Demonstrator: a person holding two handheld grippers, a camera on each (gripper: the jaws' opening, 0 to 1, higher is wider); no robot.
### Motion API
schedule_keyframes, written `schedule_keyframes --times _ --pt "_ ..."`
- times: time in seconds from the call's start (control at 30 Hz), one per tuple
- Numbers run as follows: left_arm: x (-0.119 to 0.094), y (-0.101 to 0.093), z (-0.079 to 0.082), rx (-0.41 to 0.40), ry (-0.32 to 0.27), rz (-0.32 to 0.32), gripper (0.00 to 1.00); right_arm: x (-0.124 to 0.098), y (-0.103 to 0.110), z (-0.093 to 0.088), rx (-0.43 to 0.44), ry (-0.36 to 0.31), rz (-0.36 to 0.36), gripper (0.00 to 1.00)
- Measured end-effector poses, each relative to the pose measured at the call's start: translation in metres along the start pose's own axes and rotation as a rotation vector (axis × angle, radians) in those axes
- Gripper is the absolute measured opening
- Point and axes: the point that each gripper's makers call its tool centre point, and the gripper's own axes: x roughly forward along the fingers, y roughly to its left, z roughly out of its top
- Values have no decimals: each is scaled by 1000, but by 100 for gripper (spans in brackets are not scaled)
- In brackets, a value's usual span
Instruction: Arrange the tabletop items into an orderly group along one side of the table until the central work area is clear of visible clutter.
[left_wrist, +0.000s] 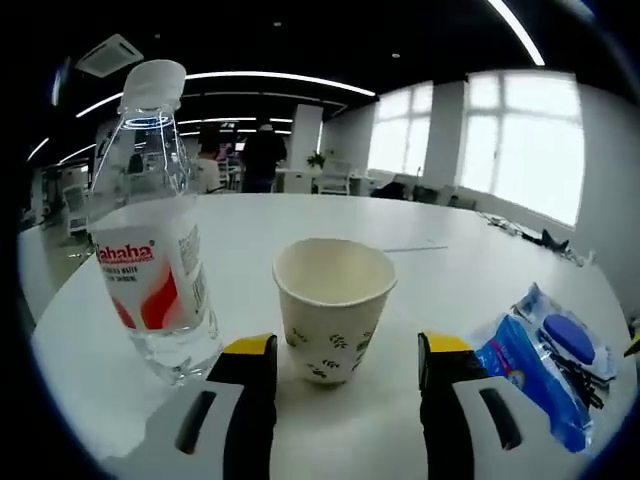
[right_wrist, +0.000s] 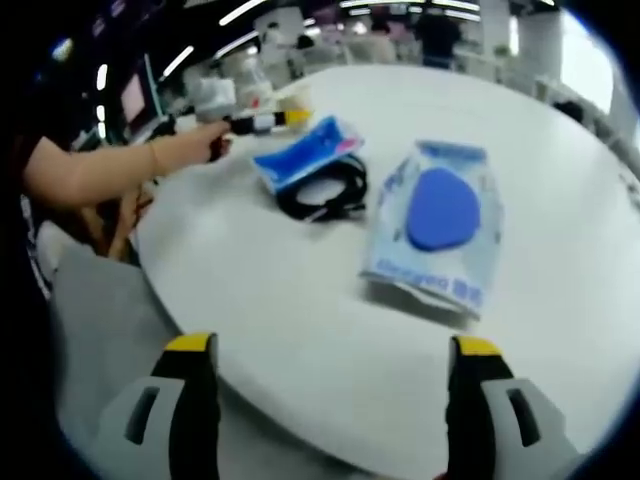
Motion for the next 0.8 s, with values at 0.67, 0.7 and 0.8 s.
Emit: schedule_keyframes --times 0.67,0.7,0.8 --pt "-41 -31 -13 -66 71 -89 100 -3 -3 39 -36 -109 11 94" --pt "-45 -35 -14 -67 81 -99 100 -2 -3 42 -40 -114 15 94" --pt "-52 -40 -13 -53 80 -114 100 -2 -2 48 -43 -131 22 94"
